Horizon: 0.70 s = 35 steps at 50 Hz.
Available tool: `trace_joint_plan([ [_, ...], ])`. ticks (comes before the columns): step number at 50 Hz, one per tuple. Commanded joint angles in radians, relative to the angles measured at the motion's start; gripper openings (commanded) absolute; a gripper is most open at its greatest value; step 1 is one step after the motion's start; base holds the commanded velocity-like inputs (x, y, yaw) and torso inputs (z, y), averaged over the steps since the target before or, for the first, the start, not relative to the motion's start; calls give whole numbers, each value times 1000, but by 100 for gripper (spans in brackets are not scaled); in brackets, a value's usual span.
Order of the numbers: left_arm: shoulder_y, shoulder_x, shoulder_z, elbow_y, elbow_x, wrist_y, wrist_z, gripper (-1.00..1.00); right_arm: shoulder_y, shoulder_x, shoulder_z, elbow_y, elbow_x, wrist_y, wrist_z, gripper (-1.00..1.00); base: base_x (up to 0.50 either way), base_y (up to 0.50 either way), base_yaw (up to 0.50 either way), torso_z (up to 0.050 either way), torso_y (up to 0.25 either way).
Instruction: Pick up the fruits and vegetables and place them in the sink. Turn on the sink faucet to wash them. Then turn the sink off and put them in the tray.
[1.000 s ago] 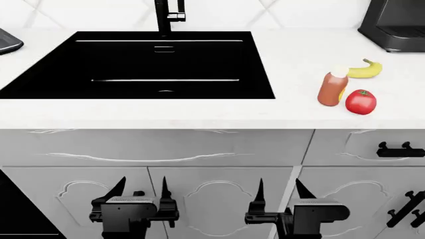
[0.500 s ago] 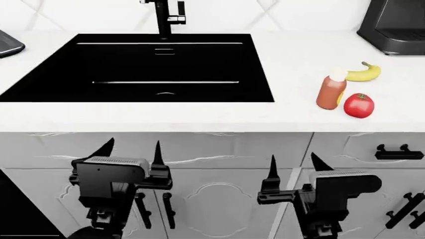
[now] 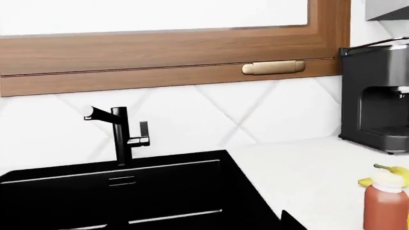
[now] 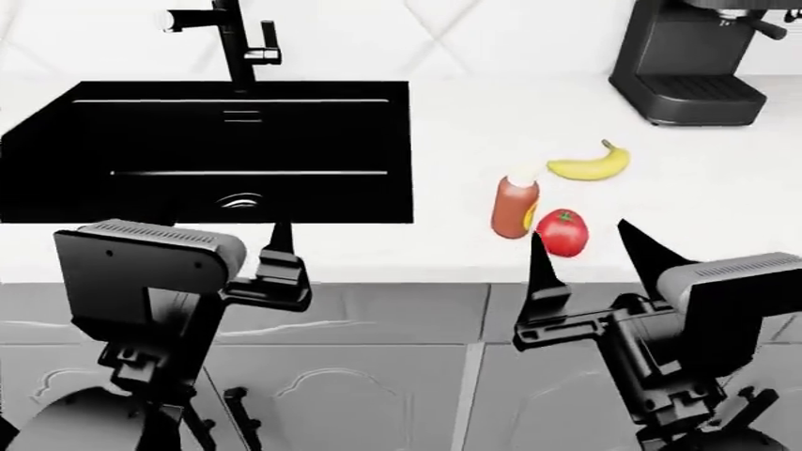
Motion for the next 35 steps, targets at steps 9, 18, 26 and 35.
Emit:
trace_joint_plan([
  [9,-136,0,-59,139,-120,-227,-20,100,77,42,97,-127,149,127,-38,100,200,-495,0,50,0],
  [18,-148,-40,-70,141,-235,-224,-101,100,98,56,114,-145,181,156,-27,100,221,-477,0,50,0],
  [26,-245,-91,-142,148,-462,-320,-216,100,140,72,126,-168,233,219,-2,100,241,-458,0,50,0],
  [35,-479,-127,-280,82,-954,-532,-497,100,183,116,142,-192,335,295,43,100,251,-447,0,50,0],
])
